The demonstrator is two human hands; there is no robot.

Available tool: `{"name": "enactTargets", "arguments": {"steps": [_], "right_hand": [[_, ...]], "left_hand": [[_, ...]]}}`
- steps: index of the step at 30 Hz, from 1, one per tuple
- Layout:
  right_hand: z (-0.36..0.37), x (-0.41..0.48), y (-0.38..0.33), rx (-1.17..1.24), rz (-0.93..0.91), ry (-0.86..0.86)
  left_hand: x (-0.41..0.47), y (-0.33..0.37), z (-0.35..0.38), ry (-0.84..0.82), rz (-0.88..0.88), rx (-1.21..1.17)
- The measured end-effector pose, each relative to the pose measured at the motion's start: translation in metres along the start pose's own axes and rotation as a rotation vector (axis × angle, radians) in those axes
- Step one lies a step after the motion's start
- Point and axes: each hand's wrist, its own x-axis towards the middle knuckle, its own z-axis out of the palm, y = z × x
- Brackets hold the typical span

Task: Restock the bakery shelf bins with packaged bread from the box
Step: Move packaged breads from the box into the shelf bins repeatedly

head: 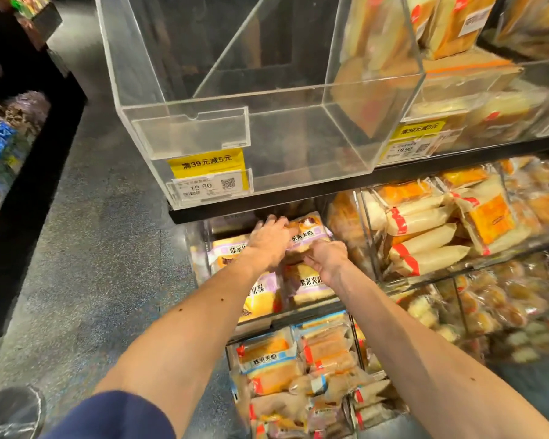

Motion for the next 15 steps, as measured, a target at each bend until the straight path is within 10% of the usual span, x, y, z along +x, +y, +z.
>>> {"name": "enactTargets", "arguments": {"steps": [6,15], "right_hand": [[-0.007,-0.021,0.007,-0.271,-0.192,0.162],[-0.026,-0.153,0.017,-0.932,-0.871,-0.215]], "left_hand": [[-0.021,-0.004,-0.016,0.009,-0.008,-0.141],[-0.166,0.006,-0.079,0.290,-0.018,-0.371]]}}
